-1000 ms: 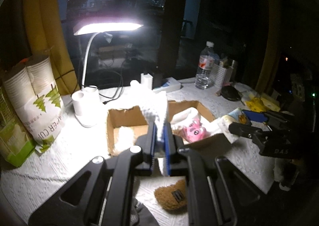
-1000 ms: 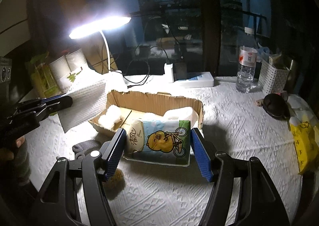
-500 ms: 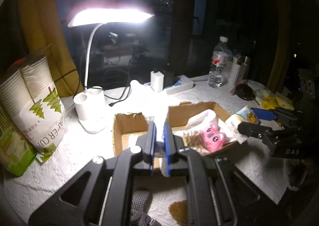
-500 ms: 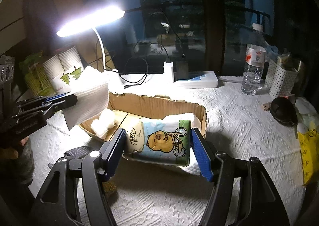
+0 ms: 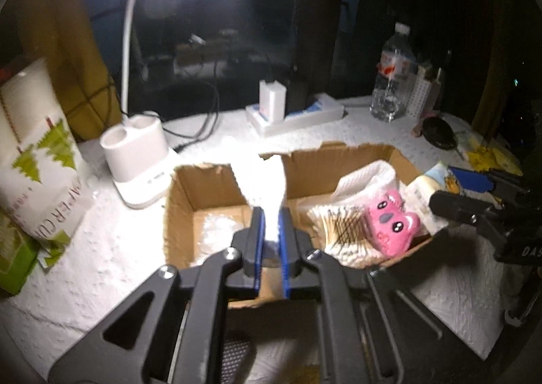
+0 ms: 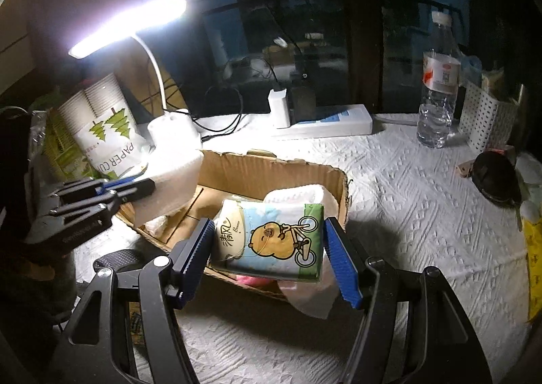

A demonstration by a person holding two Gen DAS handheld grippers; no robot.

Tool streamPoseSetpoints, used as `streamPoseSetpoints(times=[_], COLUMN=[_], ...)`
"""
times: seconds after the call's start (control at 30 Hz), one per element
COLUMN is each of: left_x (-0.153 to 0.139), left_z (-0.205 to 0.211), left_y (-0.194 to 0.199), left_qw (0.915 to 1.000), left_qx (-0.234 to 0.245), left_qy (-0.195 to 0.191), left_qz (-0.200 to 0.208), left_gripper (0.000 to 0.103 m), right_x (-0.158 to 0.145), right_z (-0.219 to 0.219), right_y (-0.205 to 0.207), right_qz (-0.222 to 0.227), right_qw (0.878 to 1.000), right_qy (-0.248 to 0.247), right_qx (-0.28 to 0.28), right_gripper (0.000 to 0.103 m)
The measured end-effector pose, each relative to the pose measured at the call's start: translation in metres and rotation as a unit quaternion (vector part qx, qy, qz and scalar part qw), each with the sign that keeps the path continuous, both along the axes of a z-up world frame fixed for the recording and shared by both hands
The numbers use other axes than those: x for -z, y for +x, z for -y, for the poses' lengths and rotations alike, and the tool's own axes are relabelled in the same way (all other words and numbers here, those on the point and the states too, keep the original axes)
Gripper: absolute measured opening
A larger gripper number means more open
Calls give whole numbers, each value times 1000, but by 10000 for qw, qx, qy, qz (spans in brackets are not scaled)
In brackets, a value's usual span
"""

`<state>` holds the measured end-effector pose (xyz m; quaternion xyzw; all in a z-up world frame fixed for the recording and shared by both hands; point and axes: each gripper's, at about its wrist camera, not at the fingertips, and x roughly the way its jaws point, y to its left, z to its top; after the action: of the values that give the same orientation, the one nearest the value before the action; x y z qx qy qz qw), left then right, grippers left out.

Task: Organize soft objects
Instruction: 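Lower the tissue pack into the box and open the right gripper while the left releases the cloth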

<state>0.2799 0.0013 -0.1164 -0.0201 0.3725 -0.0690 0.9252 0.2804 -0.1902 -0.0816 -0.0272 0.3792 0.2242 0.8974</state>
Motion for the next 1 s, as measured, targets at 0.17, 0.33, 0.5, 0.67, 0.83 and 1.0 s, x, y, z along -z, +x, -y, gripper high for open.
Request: streamPoseSetpoints(times=[0.17,0.33,0.5,0.67,0.83,1.0], left_x=[14,28,36,31,23,14], left_z=[9,11,15,18,18,11], left_y=[9,18,25,24,21,17], left_qw=[9996,9984,9970,9977,9983,9987], left_qx=[70,26,5,-9,-20,-80], left_qy=[-64,-184,-227,-74,-96,-267], left_qz=[-257,-539,-743,-667,-579,-424], left_gripper=[8,10,17,22,45,61], right_x=[5,7,10,11,11,10], right_z=[6,11,14,10,2,-6], right_y=[5,9,12,16,24,33], right_qz=[-37,-52,-68,-55,-3,71], right_qw=[10000,9999,9998,9997,9996,9998], right_qy=[82,156,188,228,263,176], right_qx=[3,9,19,-32,-97,-82], right_gripper=[69,69,69,69,69,69])
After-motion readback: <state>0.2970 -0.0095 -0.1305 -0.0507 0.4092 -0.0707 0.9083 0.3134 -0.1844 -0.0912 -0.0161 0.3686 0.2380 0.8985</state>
